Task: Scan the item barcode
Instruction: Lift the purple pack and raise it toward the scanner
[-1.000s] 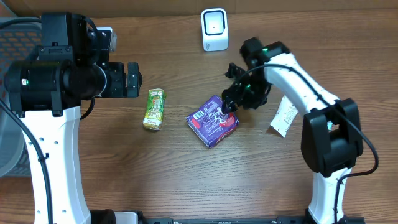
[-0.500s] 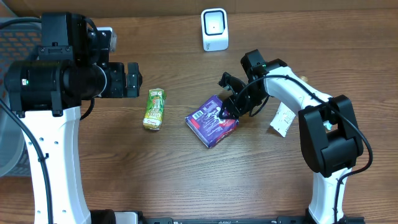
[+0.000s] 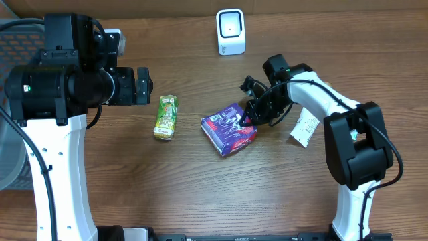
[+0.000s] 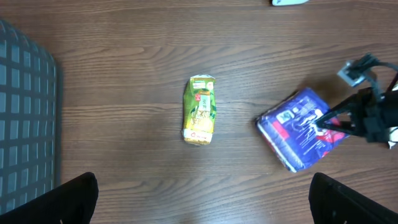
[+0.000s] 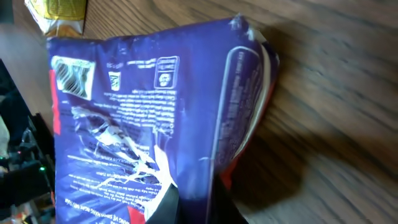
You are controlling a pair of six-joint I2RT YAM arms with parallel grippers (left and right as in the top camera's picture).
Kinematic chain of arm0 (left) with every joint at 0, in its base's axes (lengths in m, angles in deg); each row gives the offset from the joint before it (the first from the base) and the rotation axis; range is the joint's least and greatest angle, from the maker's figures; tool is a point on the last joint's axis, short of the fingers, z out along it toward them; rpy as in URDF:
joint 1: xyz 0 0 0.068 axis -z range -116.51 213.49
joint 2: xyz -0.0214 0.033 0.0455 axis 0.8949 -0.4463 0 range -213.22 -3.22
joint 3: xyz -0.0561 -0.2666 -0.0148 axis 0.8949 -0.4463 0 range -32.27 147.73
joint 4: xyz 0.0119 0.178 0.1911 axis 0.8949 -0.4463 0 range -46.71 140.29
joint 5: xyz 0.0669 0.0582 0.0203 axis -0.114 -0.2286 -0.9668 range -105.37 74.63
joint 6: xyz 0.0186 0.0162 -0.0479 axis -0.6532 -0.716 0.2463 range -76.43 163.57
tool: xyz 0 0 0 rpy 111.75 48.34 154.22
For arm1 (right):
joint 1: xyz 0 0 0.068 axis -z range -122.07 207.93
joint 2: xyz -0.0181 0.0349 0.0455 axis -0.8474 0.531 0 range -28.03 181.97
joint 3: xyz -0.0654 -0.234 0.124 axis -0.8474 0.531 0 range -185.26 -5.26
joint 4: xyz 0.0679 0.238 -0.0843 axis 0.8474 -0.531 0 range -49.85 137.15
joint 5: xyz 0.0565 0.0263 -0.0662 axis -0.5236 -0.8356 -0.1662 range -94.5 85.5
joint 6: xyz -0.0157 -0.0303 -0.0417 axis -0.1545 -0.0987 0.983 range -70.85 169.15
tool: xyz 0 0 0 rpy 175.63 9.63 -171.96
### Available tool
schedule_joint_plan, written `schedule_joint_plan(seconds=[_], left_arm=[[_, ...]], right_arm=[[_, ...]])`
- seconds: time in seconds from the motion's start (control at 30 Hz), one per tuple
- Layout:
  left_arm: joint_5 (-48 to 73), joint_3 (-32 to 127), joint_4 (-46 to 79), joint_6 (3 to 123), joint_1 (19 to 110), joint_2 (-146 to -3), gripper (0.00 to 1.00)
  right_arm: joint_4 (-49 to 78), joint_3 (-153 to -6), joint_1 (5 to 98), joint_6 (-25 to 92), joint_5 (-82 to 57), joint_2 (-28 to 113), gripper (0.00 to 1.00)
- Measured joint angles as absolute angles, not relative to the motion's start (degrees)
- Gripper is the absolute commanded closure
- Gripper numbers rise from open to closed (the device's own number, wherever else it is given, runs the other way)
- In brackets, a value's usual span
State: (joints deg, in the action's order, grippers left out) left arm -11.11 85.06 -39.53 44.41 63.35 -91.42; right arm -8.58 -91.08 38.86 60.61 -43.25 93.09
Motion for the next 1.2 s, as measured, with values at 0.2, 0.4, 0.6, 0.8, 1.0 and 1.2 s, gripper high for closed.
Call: schedule_joint_plan(seconds=[0.2, 0.4, 0.6, 0.8, 1.0, 1.2], left_arm=[[-11.1, 85.1, -39.5, 44.4, 63.4, -91.4, 0.01], [-11.1, 85.1, -39.5, 44.4, 63.4, -91.4, 0.0], [-11.1, 85.1, -39.5, 44.4, 63.4, -91.4, 0.0], [-11.1, 85.1, -39.5, 44.4, 63.4, -91.4, 0.0], [-11.1, 85.1, -39.5, 44.4, 63.4, -91.4, 0.0], [-11.1, 85.1, -39.5, 44.4, 63.4, -91.4, 0.0]], right_arm=[[-7.7, -93.3, 39.9, 59.6, -42.8, 83.8, 0.96], [-5.3, -95.5, 39.9, 54.4, -37.5, 69.6, 0.96], [-5.5, -95.5, 39.2, 39.7, -23.8, 63.9, 0.96], [-3.5, -95.5, 35.8, 30.7, -12.0, 63.1, 0.96], [-1.1, -95.5, 34.1, 30.1, -9.3, 62.8, 0.96], [1.1, -95.7, 34.1, 30.8, -7.0, 62.1, 0.97]])
